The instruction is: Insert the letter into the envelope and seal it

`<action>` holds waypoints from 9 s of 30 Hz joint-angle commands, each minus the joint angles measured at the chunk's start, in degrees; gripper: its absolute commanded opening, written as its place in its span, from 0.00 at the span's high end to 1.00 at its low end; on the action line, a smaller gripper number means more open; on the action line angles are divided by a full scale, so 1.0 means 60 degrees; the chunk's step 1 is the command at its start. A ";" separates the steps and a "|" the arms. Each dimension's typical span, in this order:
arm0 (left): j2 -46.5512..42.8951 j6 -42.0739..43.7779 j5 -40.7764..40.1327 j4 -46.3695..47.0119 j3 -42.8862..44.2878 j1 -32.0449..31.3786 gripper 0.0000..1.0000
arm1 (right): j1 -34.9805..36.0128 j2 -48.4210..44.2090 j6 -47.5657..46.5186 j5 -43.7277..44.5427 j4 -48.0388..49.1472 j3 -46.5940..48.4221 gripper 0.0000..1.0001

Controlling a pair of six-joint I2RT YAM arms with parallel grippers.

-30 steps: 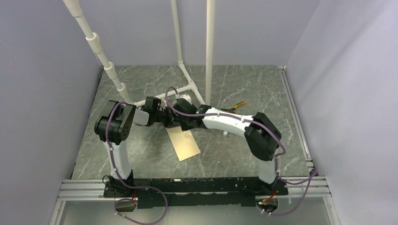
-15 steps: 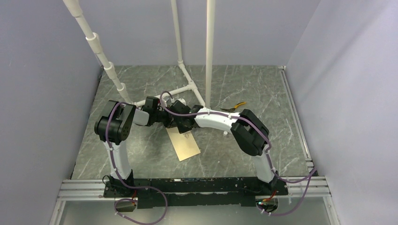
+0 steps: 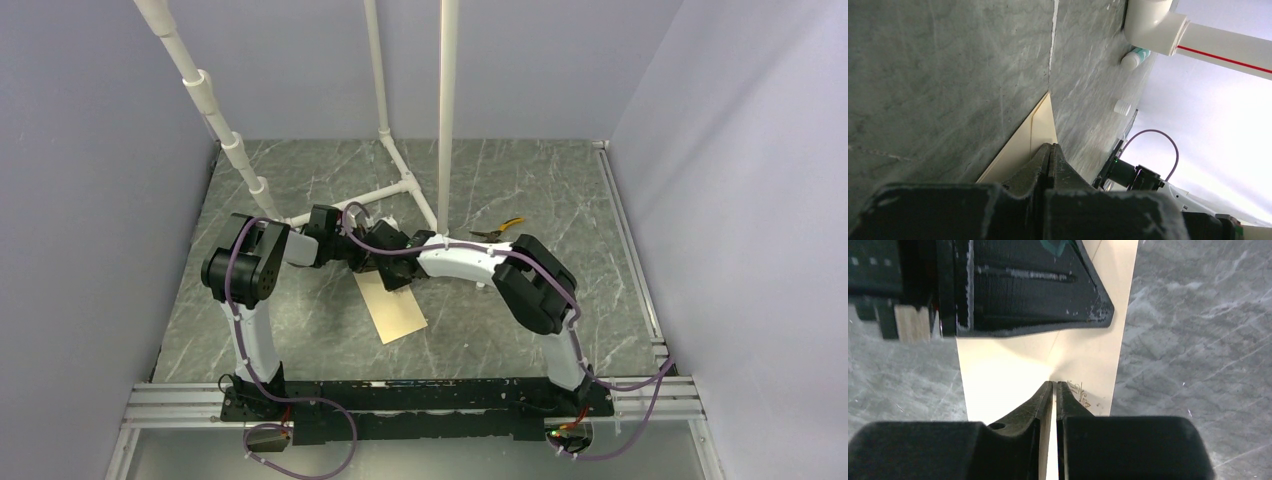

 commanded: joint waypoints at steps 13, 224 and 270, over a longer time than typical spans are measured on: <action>0.0408 0.0813 -0.2030 -0.1631 -0.0106 0.0037 0.97 | 0.0622 -0.2511 0.0304 -0.0395 -0.1968 -0.3073 0.83; -0.8875 0.1646 -0.2970 -0.0540 0.1281 -0.1344 0.98 | -0.1164 -0.7537 -0.5776 -0.1723 0.7612 -0.3978 1.00; -0.8280 -0.1026 0.2610 0.4383 0.1710 -0.1344 0.97 | -0.1279 -0.8592 0.3928 -0.5360 1.4730 -0.6237 0.55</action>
